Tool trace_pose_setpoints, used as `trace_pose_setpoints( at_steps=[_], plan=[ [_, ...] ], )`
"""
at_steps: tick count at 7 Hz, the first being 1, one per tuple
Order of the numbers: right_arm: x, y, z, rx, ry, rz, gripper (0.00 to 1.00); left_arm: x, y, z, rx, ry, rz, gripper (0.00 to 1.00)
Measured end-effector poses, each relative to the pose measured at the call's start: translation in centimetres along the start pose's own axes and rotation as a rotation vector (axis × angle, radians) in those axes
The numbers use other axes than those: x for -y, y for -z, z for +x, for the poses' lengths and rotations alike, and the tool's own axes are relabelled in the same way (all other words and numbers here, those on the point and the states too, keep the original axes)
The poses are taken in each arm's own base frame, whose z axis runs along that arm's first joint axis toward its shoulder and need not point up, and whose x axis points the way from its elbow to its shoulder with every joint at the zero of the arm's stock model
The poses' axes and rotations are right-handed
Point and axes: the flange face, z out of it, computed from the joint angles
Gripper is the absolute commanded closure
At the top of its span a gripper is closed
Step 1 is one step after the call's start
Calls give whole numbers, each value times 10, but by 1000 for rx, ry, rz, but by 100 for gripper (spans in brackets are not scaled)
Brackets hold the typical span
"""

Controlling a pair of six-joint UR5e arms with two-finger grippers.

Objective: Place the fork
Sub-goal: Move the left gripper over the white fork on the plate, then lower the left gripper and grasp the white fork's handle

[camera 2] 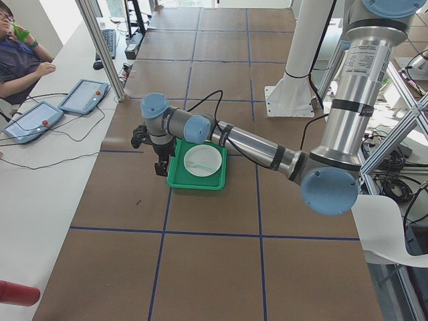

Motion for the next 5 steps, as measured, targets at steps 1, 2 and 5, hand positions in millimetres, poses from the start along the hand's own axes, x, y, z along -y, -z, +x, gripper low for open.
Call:
trace_pose_setpoints(
  at_steps=[1, 2, 5],
  plan=[
    [0, 0, 0, 0, 0, 0, 0, -3, -28, 31, 4, 27, -12, 0],
    [0, 0, 0, 0, 0, 0, 0, -9, -53, 56, 7, 61, -8, 0],
    [0, 0, 0, 0, 0, 0, 0, -44, -131, 101, 6, 110, 3, 0]
  ],
)
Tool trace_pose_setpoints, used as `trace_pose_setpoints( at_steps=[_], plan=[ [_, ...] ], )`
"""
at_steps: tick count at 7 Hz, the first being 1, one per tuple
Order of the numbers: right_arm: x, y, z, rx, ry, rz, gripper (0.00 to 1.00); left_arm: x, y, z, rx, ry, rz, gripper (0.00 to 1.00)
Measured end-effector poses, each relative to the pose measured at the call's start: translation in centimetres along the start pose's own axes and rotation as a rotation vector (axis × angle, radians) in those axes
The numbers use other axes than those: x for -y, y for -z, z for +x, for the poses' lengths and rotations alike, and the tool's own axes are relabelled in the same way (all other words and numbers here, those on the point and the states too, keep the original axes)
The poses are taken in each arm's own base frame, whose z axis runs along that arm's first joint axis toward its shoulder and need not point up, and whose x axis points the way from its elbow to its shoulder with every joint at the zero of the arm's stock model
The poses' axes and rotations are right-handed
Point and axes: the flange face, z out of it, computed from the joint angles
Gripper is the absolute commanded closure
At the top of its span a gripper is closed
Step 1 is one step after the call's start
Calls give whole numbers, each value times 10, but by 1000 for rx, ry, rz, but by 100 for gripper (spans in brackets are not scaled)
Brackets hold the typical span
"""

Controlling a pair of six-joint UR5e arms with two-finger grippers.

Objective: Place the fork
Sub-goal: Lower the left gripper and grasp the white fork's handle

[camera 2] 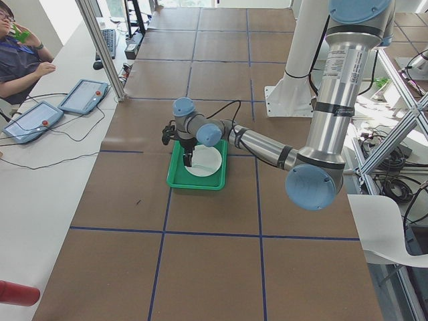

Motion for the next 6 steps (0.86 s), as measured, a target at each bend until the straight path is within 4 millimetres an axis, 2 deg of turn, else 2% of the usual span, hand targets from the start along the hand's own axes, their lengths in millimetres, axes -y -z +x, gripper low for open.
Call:
trace_pose_setpoints(
  at_steps=[2, 4, 5, 6],
  plan=[
    [0, 0, 0, 0, -1, 0, 0, -12, -37, 9, -14, -9, -13, 5],
    [0, 0, 0, 0, 0, 0, 0, -18, -56, 9, -20, -17, -25, 18],
    [0, 0, 0, 0, 0, 0, 0, -20, -60, 10, -21, -15, -29, 31],
    [0, 0, 0, 0, -1, 0, 0, -21, -62, 11, -22, -15, -31, 49]
  ],
)
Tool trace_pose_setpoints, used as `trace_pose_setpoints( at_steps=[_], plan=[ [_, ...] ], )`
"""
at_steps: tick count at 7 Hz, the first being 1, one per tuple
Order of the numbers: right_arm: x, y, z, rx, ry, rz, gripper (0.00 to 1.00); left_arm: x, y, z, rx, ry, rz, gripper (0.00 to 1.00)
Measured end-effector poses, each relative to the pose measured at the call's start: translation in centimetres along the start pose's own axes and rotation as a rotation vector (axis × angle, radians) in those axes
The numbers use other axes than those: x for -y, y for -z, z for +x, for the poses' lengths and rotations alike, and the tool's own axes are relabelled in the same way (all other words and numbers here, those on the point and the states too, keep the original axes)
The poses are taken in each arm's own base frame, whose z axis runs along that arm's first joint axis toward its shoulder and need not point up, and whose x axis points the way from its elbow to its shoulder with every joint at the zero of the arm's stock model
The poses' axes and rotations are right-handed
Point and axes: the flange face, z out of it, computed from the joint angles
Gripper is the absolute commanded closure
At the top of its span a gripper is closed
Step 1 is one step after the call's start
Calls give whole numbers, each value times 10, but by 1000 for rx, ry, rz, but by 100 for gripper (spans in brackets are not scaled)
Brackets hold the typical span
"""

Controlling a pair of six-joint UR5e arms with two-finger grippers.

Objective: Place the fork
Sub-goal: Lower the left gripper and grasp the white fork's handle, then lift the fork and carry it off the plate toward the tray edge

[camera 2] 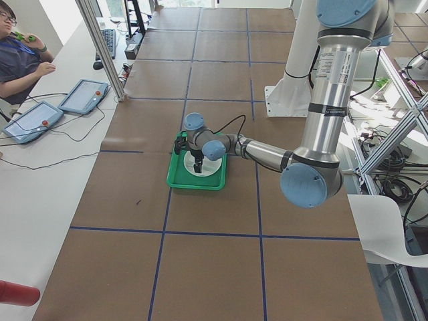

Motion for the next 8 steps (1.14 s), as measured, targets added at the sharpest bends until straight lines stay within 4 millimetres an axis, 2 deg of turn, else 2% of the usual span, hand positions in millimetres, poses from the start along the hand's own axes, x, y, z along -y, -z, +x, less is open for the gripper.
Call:
trace_pose_setpoints(
  at_steps=[1, 2, 5, 8],
  plan=[
    [0, 0, 0, 0, 0, 0, 0, -1, 0, 0, 0, 0, -1, 68],
    [0, 0, 0, 0, 0, 0, 0, -1, 0, 1, -1, -1, -1, 100],
    [0, 0, 0, 0, 0, 0, 0, -2, 6, 4, -12, -7, 6, 100],
    [0, 0, 0, 0, 0, 0, 0, -26, 38, -5, -33, -24, 27, 100]
  ],
)
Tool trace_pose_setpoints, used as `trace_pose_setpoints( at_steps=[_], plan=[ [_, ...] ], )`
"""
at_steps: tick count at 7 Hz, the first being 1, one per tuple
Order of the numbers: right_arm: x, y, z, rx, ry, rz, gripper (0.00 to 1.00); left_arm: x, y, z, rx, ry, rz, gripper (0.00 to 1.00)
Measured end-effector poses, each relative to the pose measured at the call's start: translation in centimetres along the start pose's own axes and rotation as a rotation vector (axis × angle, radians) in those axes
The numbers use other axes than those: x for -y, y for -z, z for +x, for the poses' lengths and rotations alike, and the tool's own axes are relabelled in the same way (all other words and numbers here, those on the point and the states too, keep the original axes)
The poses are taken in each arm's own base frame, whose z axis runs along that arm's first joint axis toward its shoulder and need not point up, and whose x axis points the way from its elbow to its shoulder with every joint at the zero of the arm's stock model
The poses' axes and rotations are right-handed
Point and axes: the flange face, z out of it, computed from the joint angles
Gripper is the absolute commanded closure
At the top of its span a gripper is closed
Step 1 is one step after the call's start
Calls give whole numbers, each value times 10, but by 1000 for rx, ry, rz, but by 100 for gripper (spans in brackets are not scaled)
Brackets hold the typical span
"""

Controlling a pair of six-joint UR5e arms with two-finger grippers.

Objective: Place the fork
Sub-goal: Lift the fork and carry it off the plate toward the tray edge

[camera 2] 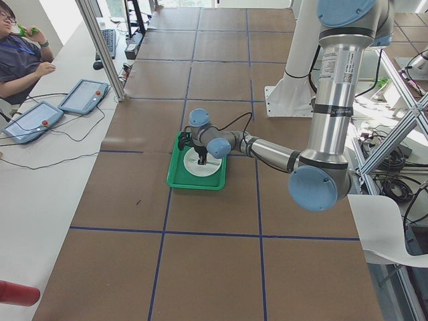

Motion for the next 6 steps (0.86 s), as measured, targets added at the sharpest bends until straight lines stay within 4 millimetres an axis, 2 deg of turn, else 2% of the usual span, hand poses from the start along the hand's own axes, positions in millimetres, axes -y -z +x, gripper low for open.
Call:
trace_pose_setpoints(
  at_steps=[2, 3, 6],
  plan=[
    [0, 0, 0, 0, 0, 0, 0, -5, 14, -34, 24, 46, 17, 100],
    [0, 0, 0, 0, 0, 0, 0, -5, 10, -49, 40, 70, 14, 100],
    [0, 0, 0, 0, 0, 0, 0, 0, 1, -72, 66, 111, 5, 100]
  ],
)
